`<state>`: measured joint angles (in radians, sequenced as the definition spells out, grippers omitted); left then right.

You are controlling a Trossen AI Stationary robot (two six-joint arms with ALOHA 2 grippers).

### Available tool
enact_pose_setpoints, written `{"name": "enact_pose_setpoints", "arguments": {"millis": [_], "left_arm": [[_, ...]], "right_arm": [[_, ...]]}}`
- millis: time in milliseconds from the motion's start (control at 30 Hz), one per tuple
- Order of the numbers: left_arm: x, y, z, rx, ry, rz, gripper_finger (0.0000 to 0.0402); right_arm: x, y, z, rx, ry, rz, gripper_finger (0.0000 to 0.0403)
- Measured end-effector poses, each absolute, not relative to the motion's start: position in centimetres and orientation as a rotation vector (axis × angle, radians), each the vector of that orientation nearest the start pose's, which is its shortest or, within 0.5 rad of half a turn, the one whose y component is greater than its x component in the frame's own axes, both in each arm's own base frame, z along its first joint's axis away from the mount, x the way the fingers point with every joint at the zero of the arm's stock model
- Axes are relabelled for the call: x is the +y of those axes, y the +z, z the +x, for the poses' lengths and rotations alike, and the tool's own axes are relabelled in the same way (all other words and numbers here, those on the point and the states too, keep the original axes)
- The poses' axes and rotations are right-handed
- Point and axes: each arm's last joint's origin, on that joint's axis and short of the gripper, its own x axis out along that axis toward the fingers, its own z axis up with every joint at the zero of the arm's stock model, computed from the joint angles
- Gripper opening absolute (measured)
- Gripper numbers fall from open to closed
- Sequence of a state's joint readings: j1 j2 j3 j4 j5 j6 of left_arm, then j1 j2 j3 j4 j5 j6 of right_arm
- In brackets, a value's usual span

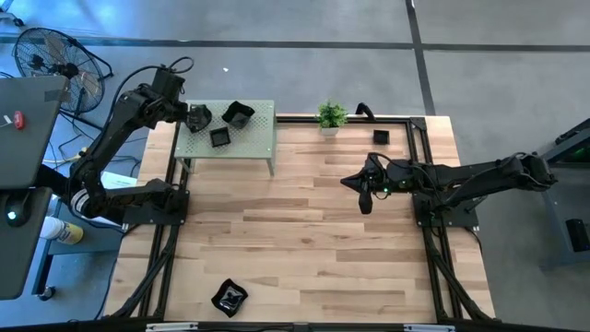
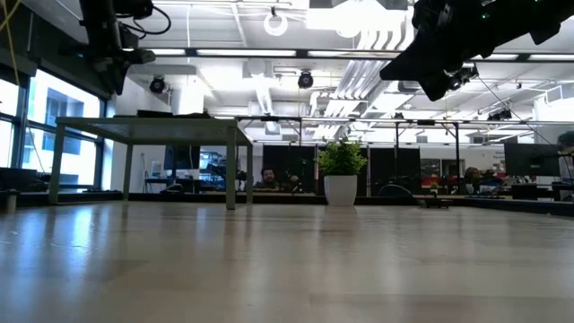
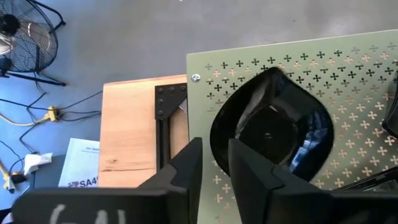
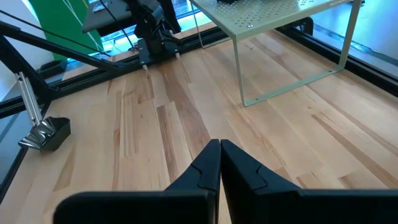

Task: Pick & Place Mini shaped plates
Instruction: Stack the black square plate on top of the stacked black square plate on the shelf

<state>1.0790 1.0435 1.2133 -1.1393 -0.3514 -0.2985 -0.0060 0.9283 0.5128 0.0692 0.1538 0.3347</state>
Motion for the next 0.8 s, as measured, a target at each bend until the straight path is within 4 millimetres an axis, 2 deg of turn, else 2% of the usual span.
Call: {"name": "enact_pose_setpoints", "arguments": {"millis": [233,400,467,633,800], "left_arm": [[15.3,35.5,7.2,0.769,1.404,-0.631,0.0072],[13.7,36.1,8.2,0.703,1.270,-0.634,0.0019],[12.7,36.8,9.1,0.627,1.218,-0.610,0.0006],[9.9,38.6,12.2,0.429,1.052,-0.500,0.0008],[6.7,39.0,15.7,0.389,0.861,-0.388,0.0003]], "right_arm": [[-0.6,23.8,20.1,0.316,-0.214,0.305,0.0007],[-0.6,23.9,20.1,0.307,-0.219,0.306,0.0007],[-0.6,23.9,20.1,0.307,-0.219,0.307,0.0007],[-0.6,24.1,20.2,0.282,-0.222,0.300,0.0007],[-0.8,24.3,20.2,0.248,-0.279,0.284,0.0007]]}}
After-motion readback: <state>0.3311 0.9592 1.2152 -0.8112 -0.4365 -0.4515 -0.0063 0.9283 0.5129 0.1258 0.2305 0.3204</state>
